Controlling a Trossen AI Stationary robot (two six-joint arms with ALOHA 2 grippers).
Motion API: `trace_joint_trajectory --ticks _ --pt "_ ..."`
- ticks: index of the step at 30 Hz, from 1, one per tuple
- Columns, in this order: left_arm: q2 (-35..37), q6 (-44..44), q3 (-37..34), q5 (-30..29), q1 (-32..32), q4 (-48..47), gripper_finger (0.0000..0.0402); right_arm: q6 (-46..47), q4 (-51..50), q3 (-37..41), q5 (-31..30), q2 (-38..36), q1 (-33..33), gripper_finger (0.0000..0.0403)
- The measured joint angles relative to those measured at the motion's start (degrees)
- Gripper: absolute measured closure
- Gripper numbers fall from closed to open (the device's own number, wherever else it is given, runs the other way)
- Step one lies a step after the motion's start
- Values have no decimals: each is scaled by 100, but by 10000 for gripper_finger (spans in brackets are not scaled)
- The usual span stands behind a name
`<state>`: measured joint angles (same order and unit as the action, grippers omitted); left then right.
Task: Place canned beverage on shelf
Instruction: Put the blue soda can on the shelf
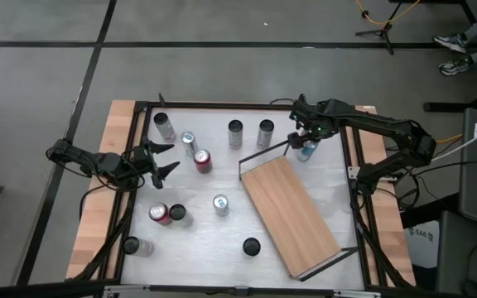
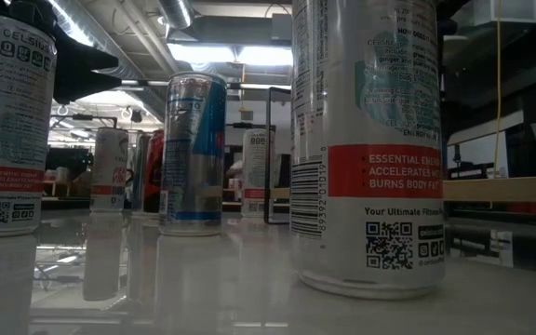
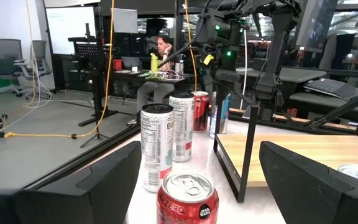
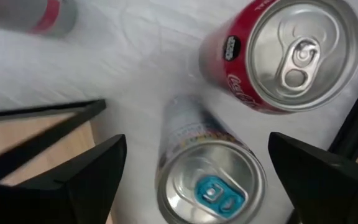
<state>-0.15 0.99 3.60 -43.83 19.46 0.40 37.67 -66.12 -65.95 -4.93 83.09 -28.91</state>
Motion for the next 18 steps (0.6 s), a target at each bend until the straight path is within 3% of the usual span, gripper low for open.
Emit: trace_joint_trajectory --ticks 13,18 --pt "0 0 0 -42 0 -1 80 -358 -26 7 53 122 0 24" --pt "1 0 0 -51 -1 -2 80 -371 71 -7 155 216 0 61"
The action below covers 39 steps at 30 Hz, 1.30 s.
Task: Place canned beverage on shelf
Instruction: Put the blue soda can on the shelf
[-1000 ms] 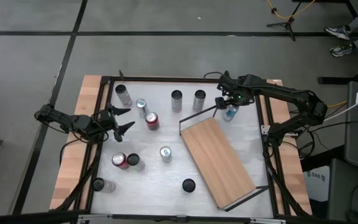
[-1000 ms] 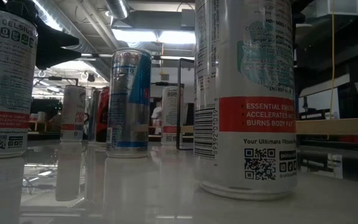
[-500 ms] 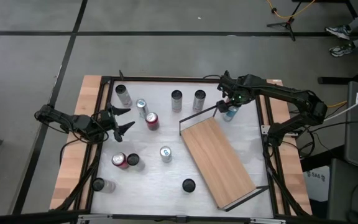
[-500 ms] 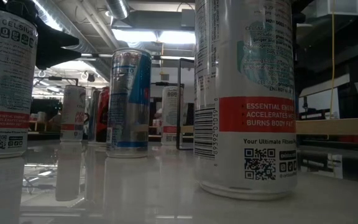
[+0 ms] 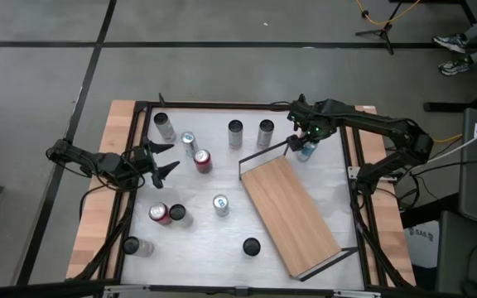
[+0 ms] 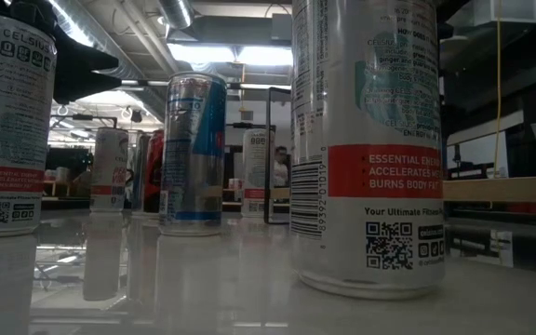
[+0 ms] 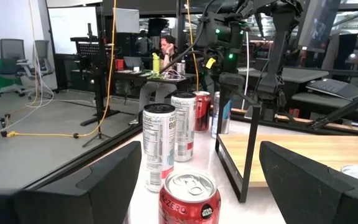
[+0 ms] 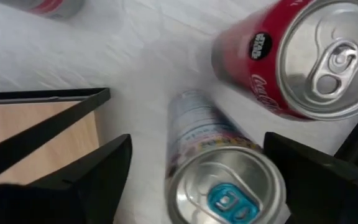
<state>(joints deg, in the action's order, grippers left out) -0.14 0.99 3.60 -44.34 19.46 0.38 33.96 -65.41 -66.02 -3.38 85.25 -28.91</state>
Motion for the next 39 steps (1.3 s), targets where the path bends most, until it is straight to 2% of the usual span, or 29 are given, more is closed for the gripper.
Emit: trace_joint_trajectory --ticks 7,11,17,31,39 --pt "0 -2 0 -3 0 -22 80 7 -152 -7 0 2 0 146" --pt "0 0 0 -2 1 -91 80 61 -177 -11 -15 2 0 173" --pt "-1 0 0 1 1 -129 80 844 -229 -2 -24 2 2 169" --pt "-2 -2 0 3 1 -127 80 3360 -221 6 -5 9 6 170" --pt "-2 -4 -2 5 1 -127 80 3824 -192 7 -118 11 7 169"
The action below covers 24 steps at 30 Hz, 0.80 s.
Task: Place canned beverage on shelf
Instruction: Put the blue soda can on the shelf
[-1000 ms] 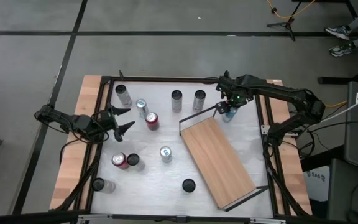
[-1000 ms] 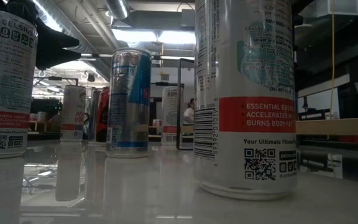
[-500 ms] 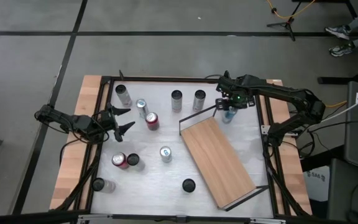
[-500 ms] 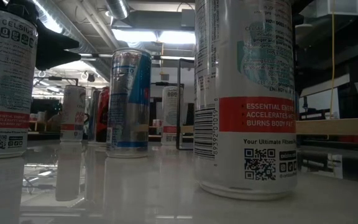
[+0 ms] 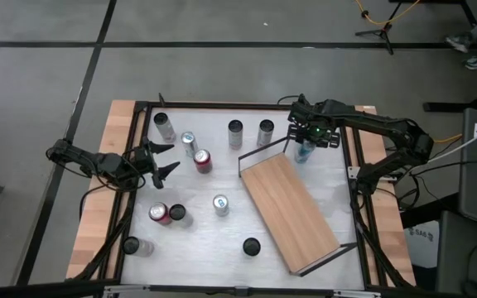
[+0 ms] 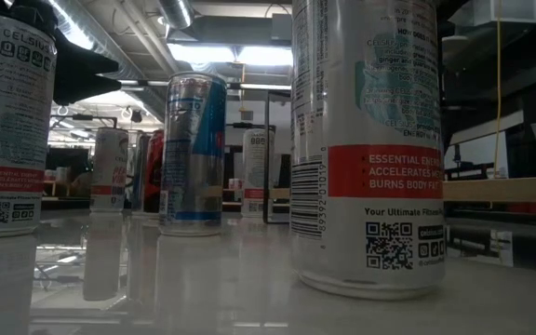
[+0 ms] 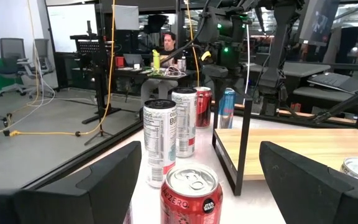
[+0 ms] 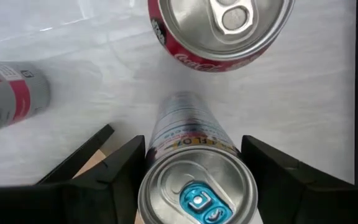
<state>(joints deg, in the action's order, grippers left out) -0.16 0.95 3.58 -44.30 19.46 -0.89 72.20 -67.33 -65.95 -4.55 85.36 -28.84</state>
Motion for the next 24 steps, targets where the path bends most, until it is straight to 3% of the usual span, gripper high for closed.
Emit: trace_joint_trajectory --ticks 20,24 --pt "2 -4 2 2 0 0 80 1 15 2 72 2 -7 168" --pt "2 -5 1 2 0 0 80 -28 26 7 90 2 -7 147"
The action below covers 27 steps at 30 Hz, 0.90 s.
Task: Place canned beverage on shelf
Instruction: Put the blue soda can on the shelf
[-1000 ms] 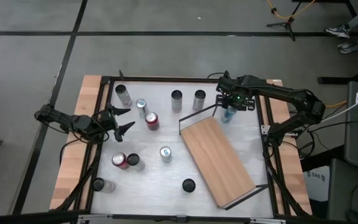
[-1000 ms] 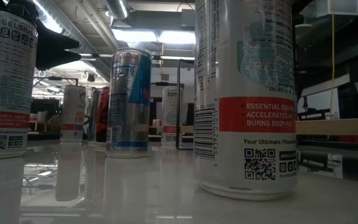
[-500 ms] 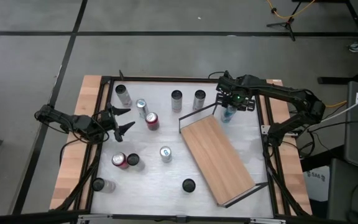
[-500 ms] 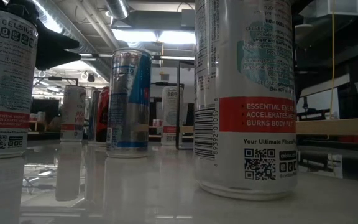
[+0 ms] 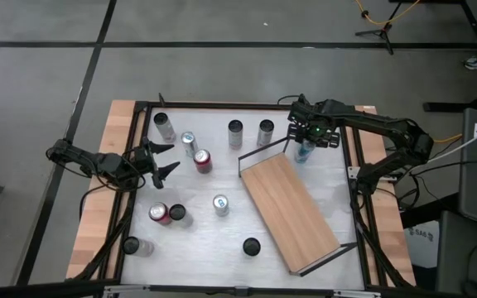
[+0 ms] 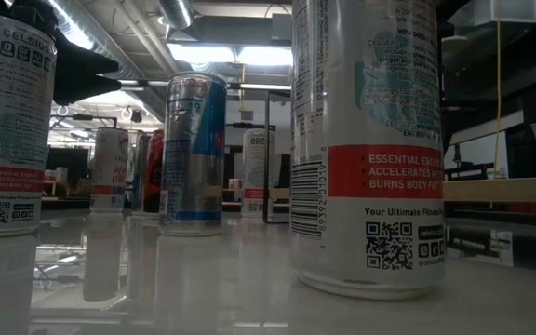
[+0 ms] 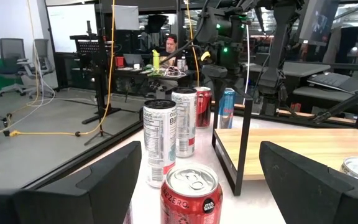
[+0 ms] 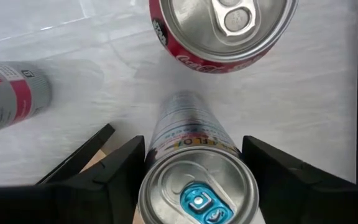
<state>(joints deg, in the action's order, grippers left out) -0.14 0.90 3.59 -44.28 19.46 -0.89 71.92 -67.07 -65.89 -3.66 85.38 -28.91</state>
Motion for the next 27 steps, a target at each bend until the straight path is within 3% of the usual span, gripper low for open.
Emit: trace_joint_trajectory --ticks 6,11,27 --pt "-1 0 1 1 0 0 80 -14 47 2 67 7 0 76" --pt "0 0 1 1 0 0 80 -15 31 0 85 7 0 45" --pt "-2 1 0 3 0 0 80 -338 -68 15 -10 -899 7 47"
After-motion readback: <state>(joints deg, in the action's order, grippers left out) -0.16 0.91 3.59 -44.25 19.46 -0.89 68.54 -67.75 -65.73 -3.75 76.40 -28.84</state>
